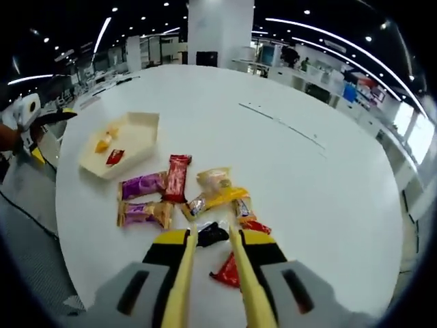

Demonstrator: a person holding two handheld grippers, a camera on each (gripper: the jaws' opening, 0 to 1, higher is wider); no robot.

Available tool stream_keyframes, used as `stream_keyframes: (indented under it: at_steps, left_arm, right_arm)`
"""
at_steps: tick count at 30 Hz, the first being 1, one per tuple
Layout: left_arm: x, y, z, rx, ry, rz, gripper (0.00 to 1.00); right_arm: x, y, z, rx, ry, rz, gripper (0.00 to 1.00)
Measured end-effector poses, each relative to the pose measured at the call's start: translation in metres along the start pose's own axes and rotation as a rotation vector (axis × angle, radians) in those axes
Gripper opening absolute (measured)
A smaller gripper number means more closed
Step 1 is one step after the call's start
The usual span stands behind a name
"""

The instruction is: Place the target food into the container with the food tongs after gripping and lifting it, then release it inside without dropping or visibly crushing the food.

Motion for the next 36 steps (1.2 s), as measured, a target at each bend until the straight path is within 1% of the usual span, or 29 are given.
stream_keyframes:
  at_steps: [4, 5, 6, 9, 10, 11, 13, 14, 16, 17, 19, 20, 21, 23, 24, 25, 28, 31, 33, 35, 36]
  left_arm:
    - [0.002, -0.001, 0.000, 0.003, 0.010, 0.001, 1.00]
    - [0.004, -0.001, 0.001, 0.001, 0.020, -0.007, 1.00]
    - [0.006, -0.001, 0.001, -0.002, 0.023, -0.005, 1.00]
    - [0.009, -0.001, 0.003, -0.005, 0.046, 0.005, 1.00]
    - [0.010, -0.001, 0.002, -0.001, 0.047, 0.005, 1.00]
    - [0.009, -0.002, 0.001, 0.002, 0.044, 0.005, 1.00]
    - [0.008, -0.002, 0.000, 0.007, 0.035, -0.018, 0.99]
    - [0.009, -0.003, 0.002, 0.009, 0.043, -0.016, 0.99]
    - [0.012, -0.001, 0.004, -0.007, 0.065, -0.001, 0.99]
    - [0.014, -0.001, 0.004, -0.007, 0.074, 0.002, 0.99]
    - [0.015, -0.001, 0.004, -0.007, 0.076, 0.007, 0.99]
    - [0.015, -0.001, 0.004, -0.006, 0.076, 0.009, 0.99]
    - [0.014, -0.001, 0.004, -0.009, 0.071, 0.008, 0.99]
    - [0.012, 0.000, 0.004, -0.009, 0.065, 0.001, 0.99]
    - [0.011, 0.000, 0.003, -0.008, 0.064, 0.000, 0.99]
    - [0.011, 0.000, 0.003, -0.009, 0.063, 0.000, 0.99]
    - [0.012, 0.001, 0.004, -0.016, 0.065, 0.007, 0.99]
    - [0.011, 0.001, 0.004, -0.018, 0.059, 0.008, 0.99]
    - [0.011, 0.002, 0.003, -0.022, 0.052, 0.008, 0.99]
    - [0.010, 0.003, 0.004, -0.028, 0.049, 0.011, 0.99]
    - [0.011, 0.004, 0.004, -0.035, 0.048, 0.016, 0.99]
  right_arm:
    - [-0.002, 0.002, 0.001, 0.000, 0.015, 0.038, 0.28]
    - [-0.004, 0.003, 0.001, -0.005, 0.020, 0.067, 0.28]
    - [-0.005, 0.002, 0.002, -0.005, 0.023, 0.077, 0.28]
    - [-0.009, 0.001, 0.007, -0.013, 0.044, 0.059, 0.28]
    - [-0.009, 0.001, 0.008, -0.023, 0.067, 0.026, 0.28]
    - [-0.008, -0.001, 0.008, -0.018, 0.081, 0.002, 0.28]
    - [-0.009, 0.002, 0.004, -0.043, 0.072, 0.022, 0.28]
    - [-0.010, 0.003, 0.002, -0.049, 0.072, 0.019, 0.28]
    - [-0.013, 0.009, 0.000, -0.067, 0.045, -0.001, 0.27]
    - [-0.015, 0.013, -0.002, -0.082, 0.017, -0.037, 0.27]
    - [-0.017, 0.021, -0.004, -0.110, -0.013, -0.105, 0.27]
    - [-0.018, 0.023, -0.005, -0.108, -0.032, -0.122, 0.27]
    - [-0.017, 0.025, -0.006, -0.104, -0.028, -0.094, 0.27]
    - [-0.013, 0.024, -0.008, -0.099, -0.016, -0.067, 0.28]
    - [-0.012, 0.019, -0.009, -0.076, -0.021, -0.023, 0.28]
    - [-0.012, 0.017, -0.009, -0.066, -0.023, -0.007, 0.28]
    - [-0.009, 0.014, -0.005, -0.081, -0.011, -0.025, 0.28]
    - [-0.011, 0.013, 0.000, -0.090, -0.013, 0.022, 0.28]
    - [-0.011, 0.016, 0.005, -0.104, -0.008, 0.029, 0.28]
    - [-0.011, 0.013, 0.005, -0.091, -0.012, 0.058, 0.26]
    - [-0.011, 0.013, 0.006, -0.092, -0.012, 0.054, 0.26]
Point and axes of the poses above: the point that each gripper's makers call its tool centre point, and the gripper's own axes: z roughly forward along the fingers, x roughly to its right, y roughly out of its underside, the point moved 4 cm from there along -z, roughly backward along the fingers, and after that the axes turned 5 degrees about y, right-handed, at the moved point
